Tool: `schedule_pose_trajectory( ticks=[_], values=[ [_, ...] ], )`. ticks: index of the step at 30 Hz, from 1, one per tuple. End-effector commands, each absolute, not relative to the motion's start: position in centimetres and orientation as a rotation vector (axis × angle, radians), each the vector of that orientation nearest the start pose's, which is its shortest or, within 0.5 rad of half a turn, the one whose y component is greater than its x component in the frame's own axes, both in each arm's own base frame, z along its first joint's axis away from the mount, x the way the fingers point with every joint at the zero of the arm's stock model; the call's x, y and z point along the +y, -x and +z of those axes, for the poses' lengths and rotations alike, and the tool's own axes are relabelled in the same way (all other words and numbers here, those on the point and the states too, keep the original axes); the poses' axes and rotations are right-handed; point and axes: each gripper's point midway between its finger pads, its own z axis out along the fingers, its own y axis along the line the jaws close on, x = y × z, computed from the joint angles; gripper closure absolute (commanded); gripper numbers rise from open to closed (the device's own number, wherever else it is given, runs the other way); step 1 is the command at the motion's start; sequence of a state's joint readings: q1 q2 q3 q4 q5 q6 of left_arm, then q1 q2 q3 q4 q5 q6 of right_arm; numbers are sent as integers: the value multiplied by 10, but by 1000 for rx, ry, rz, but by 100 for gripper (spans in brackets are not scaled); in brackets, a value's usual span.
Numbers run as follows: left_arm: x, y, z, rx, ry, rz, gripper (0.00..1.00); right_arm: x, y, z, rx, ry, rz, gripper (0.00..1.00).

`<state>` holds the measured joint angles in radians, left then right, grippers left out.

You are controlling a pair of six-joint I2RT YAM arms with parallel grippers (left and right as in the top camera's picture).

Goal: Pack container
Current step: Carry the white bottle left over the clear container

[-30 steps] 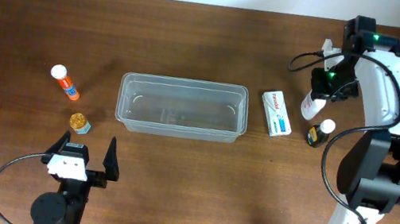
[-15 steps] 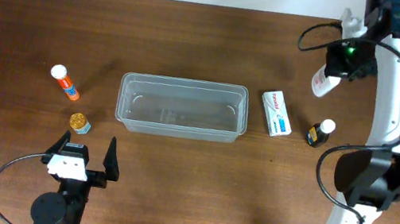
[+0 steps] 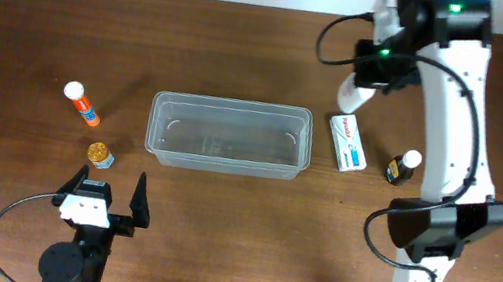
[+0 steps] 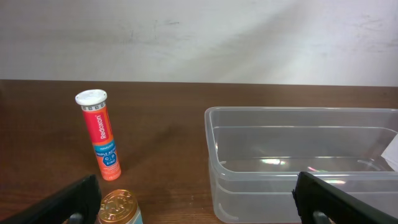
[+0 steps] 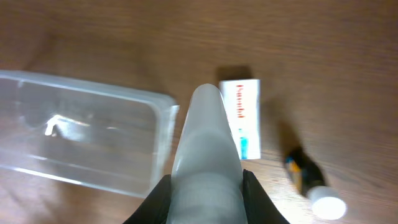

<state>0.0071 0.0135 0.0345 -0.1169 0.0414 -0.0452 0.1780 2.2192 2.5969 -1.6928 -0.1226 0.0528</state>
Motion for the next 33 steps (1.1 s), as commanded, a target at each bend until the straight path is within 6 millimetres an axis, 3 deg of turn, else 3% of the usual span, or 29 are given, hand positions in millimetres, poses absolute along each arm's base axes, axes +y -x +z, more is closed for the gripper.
schedule_pose_trajectory(
  ticks=[1,16,22,28,33],
  values=[
    [-3,-244,157,1665,9,-47,1,129,-425,253,2848,191,286,78],
    [-3,-244,157,1665,9,-47,1,198,-396,248,2884,282,340,78],
    [-3,-244,157,1665,9,-47,1,201,-388,231,2950,270,288,78],
    [-3,-244,157,1665,9,-47,1,187,-378,197,3064,203,138,83],
    [-3,-244,157,1665,9,-47,1,181,-376,183,3083,184,7,82]
  ],
)
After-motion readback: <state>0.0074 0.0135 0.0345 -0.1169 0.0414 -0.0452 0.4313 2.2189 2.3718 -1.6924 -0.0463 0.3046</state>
